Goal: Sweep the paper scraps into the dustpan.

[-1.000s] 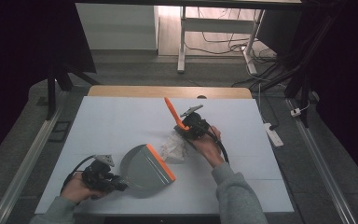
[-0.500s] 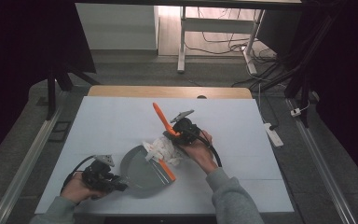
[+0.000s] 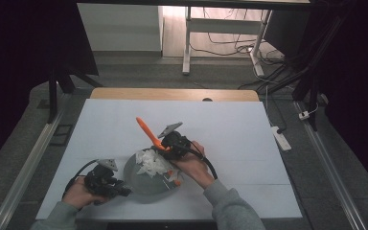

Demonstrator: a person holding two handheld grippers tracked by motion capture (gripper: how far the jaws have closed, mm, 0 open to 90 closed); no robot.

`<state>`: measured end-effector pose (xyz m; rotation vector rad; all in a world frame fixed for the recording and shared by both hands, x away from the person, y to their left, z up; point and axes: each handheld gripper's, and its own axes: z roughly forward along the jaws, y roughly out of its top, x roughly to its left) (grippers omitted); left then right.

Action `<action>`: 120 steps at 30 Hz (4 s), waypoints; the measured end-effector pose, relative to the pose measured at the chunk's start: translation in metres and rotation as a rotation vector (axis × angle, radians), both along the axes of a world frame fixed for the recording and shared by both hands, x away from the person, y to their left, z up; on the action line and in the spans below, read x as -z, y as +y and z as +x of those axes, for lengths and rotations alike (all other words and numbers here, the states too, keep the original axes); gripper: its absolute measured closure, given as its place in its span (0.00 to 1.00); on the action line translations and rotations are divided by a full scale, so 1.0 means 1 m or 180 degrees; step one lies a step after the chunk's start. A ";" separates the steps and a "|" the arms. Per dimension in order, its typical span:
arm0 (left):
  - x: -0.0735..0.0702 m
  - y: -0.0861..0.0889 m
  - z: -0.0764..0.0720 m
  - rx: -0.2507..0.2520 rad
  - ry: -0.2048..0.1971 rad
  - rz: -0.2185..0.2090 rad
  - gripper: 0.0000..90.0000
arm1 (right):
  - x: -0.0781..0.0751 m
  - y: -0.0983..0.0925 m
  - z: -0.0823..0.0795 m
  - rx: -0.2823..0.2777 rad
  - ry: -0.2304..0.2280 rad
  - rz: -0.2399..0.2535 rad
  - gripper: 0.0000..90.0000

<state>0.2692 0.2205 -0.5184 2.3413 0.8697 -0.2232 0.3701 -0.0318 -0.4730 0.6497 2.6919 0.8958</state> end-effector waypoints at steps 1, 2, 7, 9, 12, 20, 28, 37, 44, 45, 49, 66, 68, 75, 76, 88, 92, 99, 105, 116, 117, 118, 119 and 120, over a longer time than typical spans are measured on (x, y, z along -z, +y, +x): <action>0.000 0.000 0.000 0.0001 0.0000 0.0000 0.69 | 0.000 0.002 -0.003 -0.0048 -0.0006 -0.0014 0.78; 0.000 0.000 0.000 0.0002 -0.0001 0.0001 0.69 | 0.000 0.004 -0.007 -0.0083 -0.0018 -0.0020 0.78; 0.000 0.000 0.000 0.0004 0.0000 0.0001 0.69 | -0.004 0.004 -0.011 -0.0084 -0.0055 0.0022 0.78; 0.000 0.000 0.000 0.0003 0.0003 -0.0003 0.69 | -0.007 -0.001 -0.010 -0.0029 -0.0069 0.0077 0.78; 0.000 0.000 0.000 0.0004 0.0002 -0.0002 0.69 | -0.014 -0.010 -0.005 0.0068 -0.0112 0.0152 0.78; 0.000 0.000 0.000 0.0003 0.0007 -0.0004 0.69 | -0.028 -0.040 0.006 0.0375 -0.0180 0.0280 0.78; 0.000 0.000 0.000 0.0000 0.0005 -0.0003 0.68 | -0.022 -0.062 0.024 0.0622 -0.0147 0.0182 0.78; 0.000 0.000 0.000 -0.0003 0.0005 -0.0003 0.69 | -0.008 -0.076 0.025 0.0759 -0.0060 0.0035 0.78; 0.000 0.000 -0.001 -0.0006 0.0004 -0.0004 0.68 | -0.001 -0.070 0.022 0.0712 -0.0024 -0.0038 0.78; 0.000 0.000 -0.001 -0.0005 0.0004 -0.0003 0.69 | -0.001 -0.068 0.021 0.0702 -0.0010 -0.0037 0.78; 0.000 0.000 -0.001 -0.0006 0.0005 -0.0003 0.69 | 0.001 -0.058 0.015 0.0675 -0.0007 -0.0075 0.78; 0.000 -0.001 -0.001 -0.0006 0.0004 -0.0001 0.69 | 0.002 -0.020 -0.003 0.0463 0.0125 -0.0125 0.78; 0.000 -0.001 -0.001 -0.0003 0.0002 0.0002 0.69 | 0.001 -0.012 -0.006 0.0398 0.0142 -0.0137 0.78; 0.000 0.000 -0.001 -0.0005 0.0003 -0.0002 0.69 | -0.004 0.018 -0.026 0.0131 0.0245 -0.0021 0.78; 0.000 0.000 -0.001 -0.0005 0.0003 -0.0002 0.69 | -0.006 0.021 -0.029 0.0090 0.0231 -0.0018 0.78; 0.000 0.000 -0.001 0.0003 0.0005 0.0000 0.69 | -0.023 -0.008 -0.019 0.0347 0.0018 0.0203 0.78; 0.000 -0.001 -0.001 0.0002 0.0003 0.0002 0.69 | -0.021 -0.022 -0.007 0.0512 0.0049 0.0212 0.78; 0.000 0.000 -0.001 0.0001 0.0006 -0.0003 0.69 | -0.007 -0.032 0.023 0.0773 0.0086 0.0013 0.78; 0.000 0.000 -0.001 0.0003 0.0001 -0.0002 0.68 | 0.001 -0.039 0.041 0.0973 0.0154 -0.0100 0.78; 0.000 0.000 -0.001 0.0000 0.0005 -0.0007 0.69 | 0.005 0.006 0.016 0.0469 0.0166 -0.0227 0.78; 0.000 -0.001 -0.001 -0.0001 0.0004 -0.0008 0.69 | 0.005 0.010 0.012 0.0434 0.0180 -0.0225 0.78; 0.000 0.000 -0.001 0.0005 0.0004 -0.0003 0.69 | 0.005 0.014 0.009 0.0395 0.0185 -0.0221 0.78; 0.000 0.000 -0.001 0.0003 0.0005 -0.0002 0.69 | 0.005 0.018 0.006 0.0348 0.0175 -0.0214 0.78; 0.000 0.000 -0.001 0.0006 -0.0001 0.0002 0.68 | 0.004 0.021 0.003 0.0332 0.0180 -0.0186 0.78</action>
